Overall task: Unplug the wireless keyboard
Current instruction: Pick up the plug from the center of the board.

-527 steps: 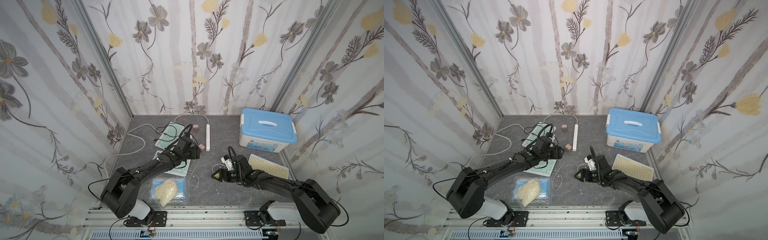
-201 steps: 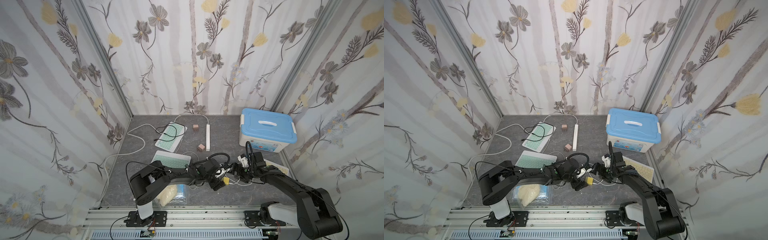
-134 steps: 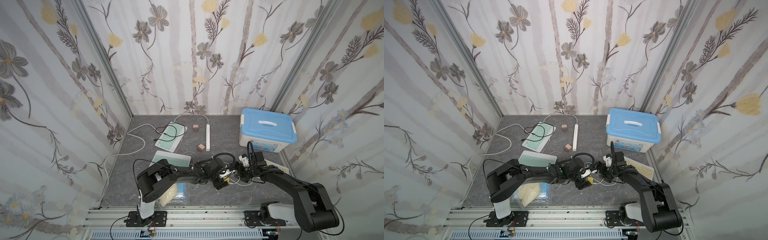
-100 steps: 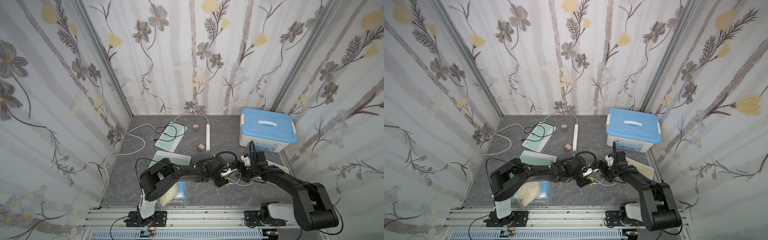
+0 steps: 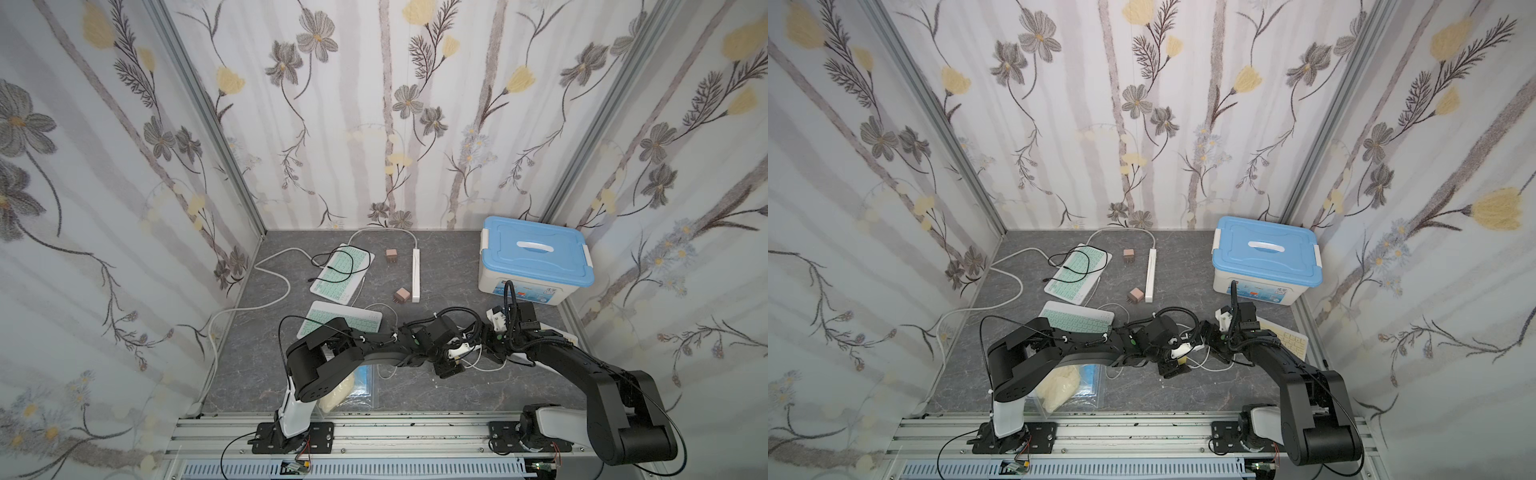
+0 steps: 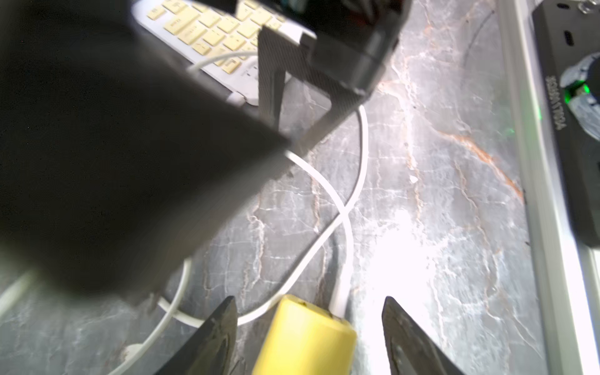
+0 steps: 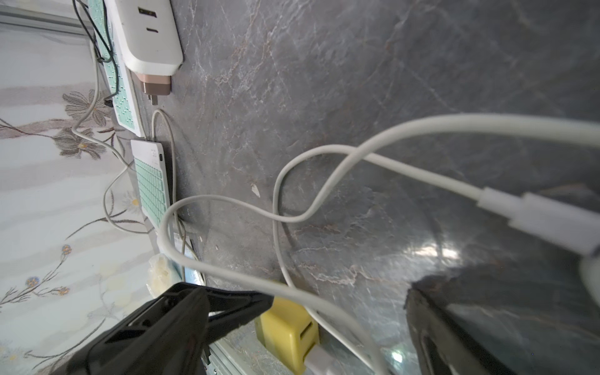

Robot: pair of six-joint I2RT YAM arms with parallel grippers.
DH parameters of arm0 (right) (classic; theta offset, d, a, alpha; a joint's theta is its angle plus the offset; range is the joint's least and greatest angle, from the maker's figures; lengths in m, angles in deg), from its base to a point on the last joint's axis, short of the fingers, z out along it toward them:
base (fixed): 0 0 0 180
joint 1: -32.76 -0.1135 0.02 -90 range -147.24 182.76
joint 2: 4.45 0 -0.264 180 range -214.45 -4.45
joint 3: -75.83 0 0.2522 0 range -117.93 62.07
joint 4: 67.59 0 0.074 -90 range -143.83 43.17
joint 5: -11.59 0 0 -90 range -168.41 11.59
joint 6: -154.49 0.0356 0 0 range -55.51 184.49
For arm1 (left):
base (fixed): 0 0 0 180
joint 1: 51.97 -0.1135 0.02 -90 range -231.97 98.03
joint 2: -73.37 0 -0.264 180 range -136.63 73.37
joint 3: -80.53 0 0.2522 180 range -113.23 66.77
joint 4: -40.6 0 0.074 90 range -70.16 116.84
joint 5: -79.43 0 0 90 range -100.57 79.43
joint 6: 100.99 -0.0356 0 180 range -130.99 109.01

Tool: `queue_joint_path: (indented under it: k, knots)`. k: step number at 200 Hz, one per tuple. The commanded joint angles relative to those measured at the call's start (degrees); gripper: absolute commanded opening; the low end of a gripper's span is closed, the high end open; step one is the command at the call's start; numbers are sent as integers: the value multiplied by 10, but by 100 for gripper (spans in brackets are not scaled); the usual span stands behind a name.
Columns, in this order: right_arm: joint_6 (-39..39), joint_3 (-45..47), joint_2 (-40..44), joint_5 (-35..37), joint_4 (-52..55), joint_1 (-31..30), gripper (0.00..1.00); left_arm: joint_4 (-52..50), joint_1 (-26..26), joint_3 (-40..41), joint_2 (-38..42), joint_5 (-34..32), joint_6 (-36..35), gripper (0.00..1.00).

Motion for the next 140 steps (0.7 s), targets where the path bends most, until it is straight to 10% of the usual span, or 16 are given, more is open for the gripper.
queue_joint_path:
  k: [1,78,140]
  knots:
    - [-9,-16,19,-53,-23,7,95,-111,-1,8,-2,25,-9,71]
    - [-35,-24,66,-13,13,29,96,-98,-19,33,25,25,12,64]
    - [-52,-23,62,-2,11,46,96,-69,-19,43,42,19,28,30]
